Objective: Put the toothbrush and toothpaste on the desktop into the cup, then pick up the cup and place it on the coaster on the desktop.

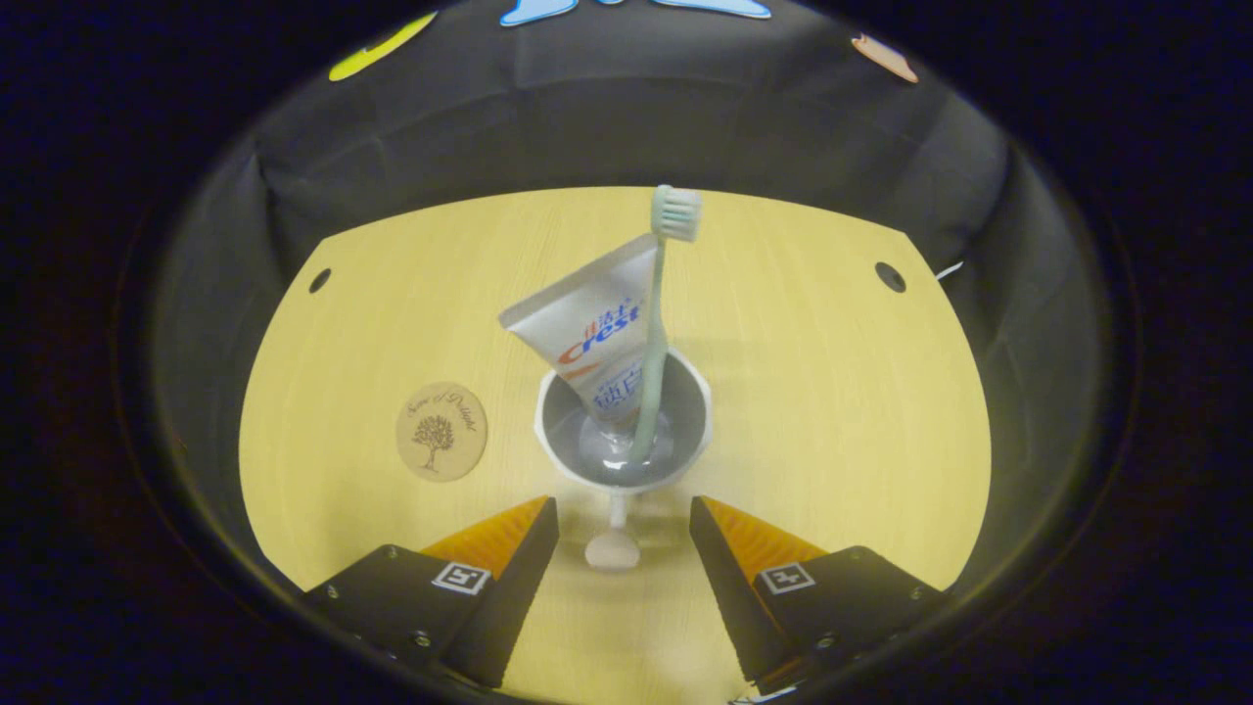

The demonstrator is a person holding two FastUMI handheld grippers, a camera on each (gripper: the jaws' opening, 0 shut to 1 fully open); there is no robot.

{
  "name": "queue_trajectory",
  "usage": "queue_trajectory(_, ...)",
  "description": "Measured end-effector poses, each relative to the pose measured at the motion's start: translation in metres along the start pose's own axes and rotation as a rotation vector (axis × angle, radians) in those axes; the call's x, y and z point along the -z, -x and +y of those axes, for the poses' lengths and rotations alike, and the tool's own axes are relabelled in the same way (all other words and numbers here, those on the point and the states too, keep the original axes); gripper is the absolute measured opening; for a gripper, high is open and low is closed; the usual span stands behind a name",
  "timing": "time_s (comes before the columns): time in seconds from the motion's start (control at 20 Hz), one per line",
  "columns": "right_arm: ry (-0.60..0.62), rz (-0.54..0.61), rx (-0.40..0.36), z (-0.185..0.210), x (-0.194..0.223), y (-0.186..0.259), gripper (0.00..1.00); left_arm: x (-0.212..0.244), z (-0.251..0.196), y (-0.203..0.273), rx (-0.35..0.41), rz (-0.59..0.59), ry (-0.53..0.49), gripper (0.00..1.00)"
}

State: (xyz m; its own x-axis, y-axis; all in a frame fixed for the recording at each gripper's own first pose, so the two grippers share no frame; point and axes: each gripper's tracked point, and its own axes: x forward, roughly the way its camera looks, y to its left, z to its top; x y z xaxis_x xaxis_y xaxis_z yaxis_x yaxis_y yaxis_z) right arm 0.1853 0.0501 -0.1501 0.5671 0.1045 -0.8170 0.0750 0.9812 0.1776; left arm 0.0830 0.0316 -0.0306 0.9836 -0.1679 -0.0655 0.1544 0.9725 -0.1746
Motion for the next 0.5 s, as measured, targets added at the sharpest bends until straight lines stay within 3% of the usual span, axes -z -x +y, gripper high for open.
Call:
queue_trajectory(0.35,-0.018,0.076,0.005,0.002,0.002,-0.023,0.84,0.015,0.005,-0.001,-0.027,0.025,0.038,0.94)
queue_trajectory(0.5,-0.005,0.100,0.019,-0.001,0.008,-0.032,0.72,0.018,0.009,0.001,-0.039,0.031,0.040,0.93)
